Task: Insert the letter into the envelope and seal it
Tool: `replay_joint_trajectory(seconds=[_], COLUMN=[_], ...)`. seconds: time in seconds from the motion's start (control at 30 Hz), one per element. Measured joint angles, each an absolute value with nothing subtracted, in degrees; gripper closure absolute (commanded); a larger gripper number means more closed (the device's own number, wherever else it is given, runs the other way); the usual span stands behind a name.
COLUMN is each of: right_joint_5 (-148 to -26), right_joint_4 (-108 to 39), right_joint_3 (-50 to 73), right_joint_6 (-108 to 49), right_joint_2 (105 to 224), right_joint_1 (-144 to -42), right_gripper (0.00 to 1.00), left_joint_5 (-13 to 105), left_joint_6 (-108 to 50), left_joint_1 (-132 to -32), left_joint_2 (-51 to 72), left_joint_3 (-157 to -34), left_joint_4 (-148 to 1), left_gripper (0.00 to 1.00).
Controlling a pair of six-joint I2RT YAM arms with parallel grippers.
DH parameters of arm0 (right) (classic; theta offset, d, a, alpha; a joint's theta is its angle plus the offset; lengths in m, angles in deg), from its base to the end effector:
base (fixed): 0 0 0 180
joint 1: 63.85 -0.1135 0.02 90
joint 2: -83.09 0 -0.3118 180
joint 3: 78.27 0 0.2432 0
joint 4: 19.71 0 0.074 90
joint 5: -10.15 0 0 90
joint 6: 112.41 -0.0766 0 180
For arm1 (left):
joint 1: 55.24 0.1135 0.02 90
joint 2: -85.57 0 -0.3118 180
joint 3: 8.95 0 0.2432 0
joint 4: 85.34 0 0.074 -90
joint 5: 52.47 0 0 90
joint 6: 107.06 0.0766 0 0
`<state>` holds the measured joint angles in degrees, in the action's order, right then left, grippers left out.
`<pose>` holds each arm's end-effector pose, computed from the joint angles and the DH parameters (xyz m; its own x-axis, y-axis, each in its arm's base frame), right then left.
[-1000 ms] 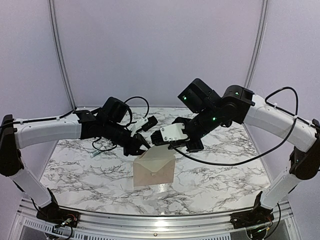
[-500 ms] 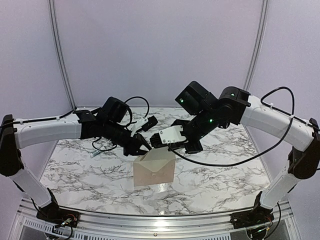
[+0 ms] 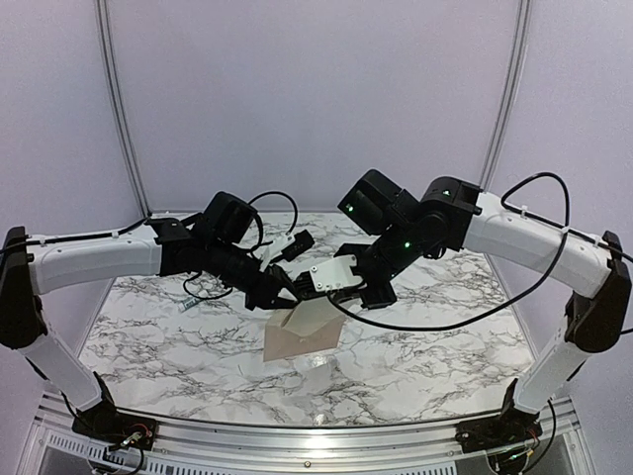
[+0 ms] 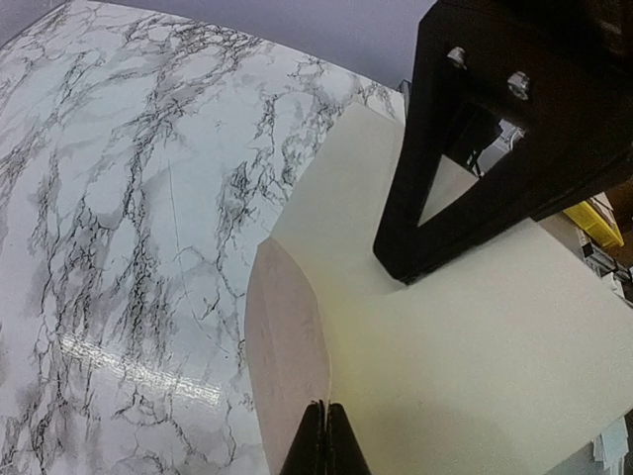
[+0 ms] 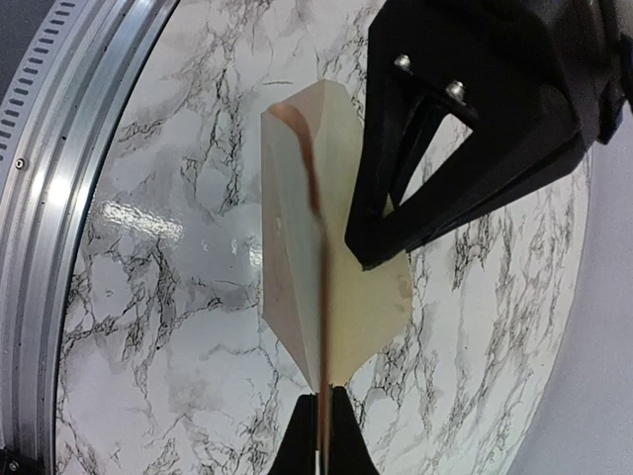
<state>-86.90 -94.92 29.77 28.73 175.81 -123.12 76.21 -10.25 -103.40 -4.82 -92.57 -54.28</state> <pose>0.1680 0.3010 0.3594 0.4114 -0.8202 -0.3974 -0.8992 -0.2940 -0.3240 0.2107 -0.3071 0.3146 -0.2982 0.4718 -0.8297 0.9529 0.0977 -0.2869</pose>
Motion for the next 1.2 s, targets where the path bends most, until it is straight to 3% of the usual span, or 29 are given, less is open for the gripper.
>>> replay_joint_trajectory(seconds=[1.2], right_joint_5=[-78.5], right_joint_4=[-92.7], right_joint_3=[30.3], right_joint_6=[24.1], right_joint_2=[180.0], right_joint_1=[-123.6], right_gripper=[1.0], left_joint_5=[71.6], left_joint_6=[-14.8], left_joint_1=[-104.6], left_joint_2=[-7.0], left_joint_3=[-94.4], left_joint_4=[-54.4], left_gripper=[1.0])
